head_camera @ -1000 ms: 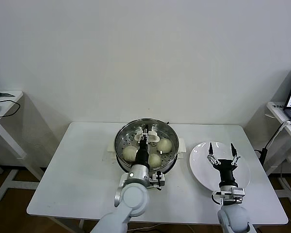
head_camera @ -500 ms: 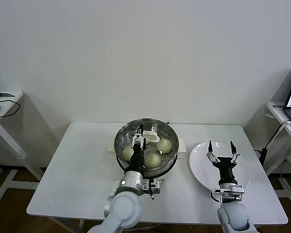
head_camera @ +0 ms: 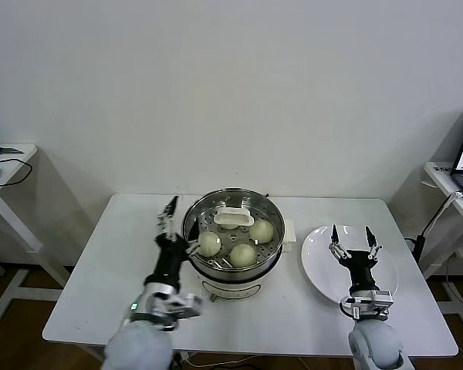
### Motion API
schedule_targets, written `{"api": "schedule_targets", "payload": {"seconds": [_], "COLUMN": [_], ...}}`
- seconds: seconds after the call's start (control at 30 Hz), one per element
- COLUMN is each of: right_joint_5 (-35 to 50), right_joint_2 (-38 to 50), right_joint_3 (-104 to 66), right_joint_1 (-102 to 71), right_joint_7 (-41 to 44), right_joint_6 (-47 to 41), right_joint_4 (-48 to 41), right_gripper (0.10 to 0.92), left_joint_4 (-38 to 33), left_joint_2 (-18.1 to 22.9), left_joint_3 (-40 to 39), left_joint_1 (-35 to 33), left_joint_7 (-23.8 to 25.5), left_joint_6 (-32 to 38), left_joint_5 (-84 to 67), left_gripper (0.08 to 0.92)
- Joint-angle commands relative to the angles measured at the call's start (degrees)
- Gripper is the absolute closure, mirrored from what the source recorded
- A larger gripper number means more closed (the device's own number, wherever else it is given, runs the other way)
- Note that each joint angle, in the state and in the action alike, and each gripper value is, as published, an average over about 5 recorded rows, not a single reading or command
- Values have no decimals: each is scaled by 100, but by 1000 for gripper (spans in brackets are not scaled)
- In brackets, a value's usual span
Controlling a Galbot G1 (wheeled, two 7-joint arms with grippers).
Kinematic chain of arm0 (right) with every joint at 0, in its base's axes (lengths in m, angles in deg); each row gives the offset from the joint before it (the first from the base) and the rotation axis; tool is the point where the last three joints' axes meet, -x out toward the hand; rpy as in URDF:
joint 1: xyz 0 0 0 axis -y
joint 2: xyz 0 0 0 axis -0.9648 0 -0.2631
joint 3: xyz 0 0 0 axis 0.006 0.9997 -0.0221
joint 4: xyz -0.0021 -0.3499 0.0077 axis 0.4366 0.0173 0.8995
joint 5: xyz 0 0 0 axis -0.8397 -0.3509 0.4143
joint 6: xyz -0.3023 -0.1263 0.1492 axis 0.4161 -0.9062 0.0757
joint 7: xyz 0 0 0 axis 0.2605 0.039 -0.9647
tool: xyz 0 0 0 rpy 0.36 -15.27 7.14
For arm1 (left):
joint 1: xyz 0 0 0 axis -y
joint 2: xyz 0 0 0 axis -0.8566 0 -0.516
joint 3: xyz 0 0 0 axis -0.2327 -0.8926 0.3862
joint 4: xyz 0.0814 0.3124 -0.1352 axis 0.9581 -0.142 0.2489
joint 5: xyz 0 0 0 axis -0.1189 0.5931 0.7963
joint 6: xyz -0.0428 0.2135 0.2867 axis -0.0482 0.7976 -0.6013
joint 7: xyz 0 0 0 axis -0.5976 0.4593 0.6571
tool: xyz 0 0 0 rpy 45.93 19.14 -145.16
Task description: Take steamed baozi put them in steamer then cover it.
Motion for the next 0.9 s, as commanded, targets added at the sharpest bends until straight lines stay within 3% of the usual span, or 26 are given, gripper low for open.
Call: {"api": "schedule_targets", "payload": {"seconds": [0.03, 0.17, 0.27, 0.47, 0.9], "right_joint_5": [712, 643, 603, 521, 320], "right_joint_2": [64, 5, -46, -63, -196], "right_joint_3": [-22, -19, -19, -27, 7], "right_joint_1": [-276, -418, -542, -740, -880], "right_joint_7": [42, -72, -102, -26, 86], "right_joint_6": [-464, -457, -387, -293, -75], "right_joint_4": [284, 319, 360, 442, 433], "right_gripper": [203, 203, 203, 203, 203], "left_joint_4": [488, 1095, 1406, 1589, 1732], "left_joint_2": [288, 248, 273, 394, 443], "left_joint_3": [3047, 3346, 3418, 3374, 3340], "left_joint_1": [-1109, -1056, -1053, -1137, -1111], "left_joint_7": [-250, 668, 1033, 1256, 1208], "left_joint_6": [2483, 2465, 2544, 2764, 2950], "left_joint_5": [-5667, -6361, -6386, -6241, -5940], "left_gripper": [177, 177, 177, 177, 177]}}
